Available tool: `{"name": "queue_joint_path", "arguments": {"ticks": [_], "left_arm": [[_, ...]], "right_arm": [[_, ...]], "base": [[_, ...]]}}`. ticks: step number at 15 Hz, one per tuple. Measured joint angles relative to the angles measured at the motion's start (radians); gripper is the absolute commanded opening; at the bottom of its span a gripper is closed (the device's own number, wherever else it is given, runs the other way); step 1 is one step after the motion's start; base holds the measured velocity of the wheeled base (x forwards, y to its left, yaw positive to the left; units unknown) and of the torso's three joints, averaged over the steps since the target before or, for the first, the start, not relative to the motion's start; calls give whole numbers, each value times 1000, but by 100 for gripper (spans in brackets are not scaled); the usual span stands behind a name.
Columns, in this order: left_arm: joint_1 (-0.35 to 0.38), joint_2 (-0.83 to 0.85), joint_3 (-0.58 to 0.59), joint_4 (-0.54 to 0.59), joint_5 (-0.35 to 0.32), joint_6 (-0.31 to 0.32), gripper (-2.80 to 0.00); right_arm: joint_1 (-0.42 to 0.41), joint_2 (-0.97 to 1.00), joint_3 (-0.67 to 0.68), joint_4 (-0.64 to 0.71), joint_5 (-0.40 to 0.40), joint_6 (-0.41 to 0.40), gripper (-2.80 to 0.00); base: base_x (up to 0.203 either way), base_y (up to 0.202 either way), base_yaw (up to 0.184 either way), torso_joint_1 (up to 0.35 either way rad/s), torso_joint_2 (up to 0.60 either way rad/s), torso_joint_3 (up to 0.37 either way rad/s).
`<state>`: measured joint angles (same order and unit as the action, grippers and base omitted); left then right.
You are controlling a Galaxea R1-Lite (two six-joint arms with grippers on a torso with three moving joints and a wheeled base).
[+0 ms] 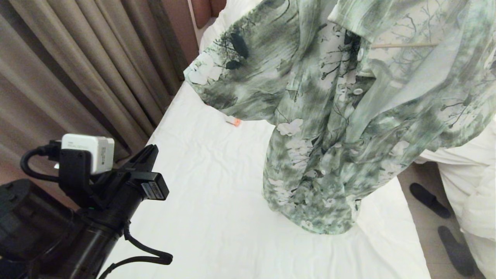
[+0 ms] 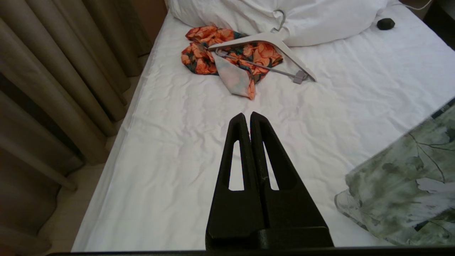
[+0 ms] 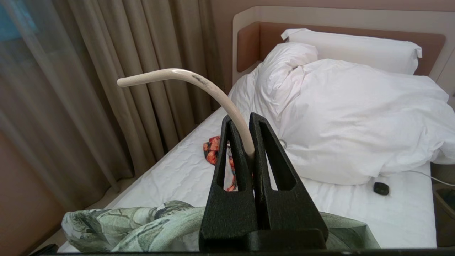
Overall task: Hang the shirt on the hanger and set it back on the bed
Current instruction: Take the clothes hanger out of the clothes
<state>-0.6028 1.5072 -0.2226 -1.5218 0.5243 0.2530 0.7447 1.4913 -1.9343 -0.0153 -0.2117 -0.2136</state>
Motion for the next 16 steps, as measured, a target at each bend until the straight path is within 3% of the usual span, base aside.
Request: {"name": "queue_joint_path", "arguments": {"ticks": [13,16], "left_arm": [[14,-11,15,0,7,0,-280],[-2,-38,22,0,-16,-20,-280]], "right_arm": [[0,-17,-28,5,7,-24,-280],[-1,-27,-31,58,11,-17,-280]], "base": [[0,0,0,0,0,0],[0,0,0,0,0,0]]}}
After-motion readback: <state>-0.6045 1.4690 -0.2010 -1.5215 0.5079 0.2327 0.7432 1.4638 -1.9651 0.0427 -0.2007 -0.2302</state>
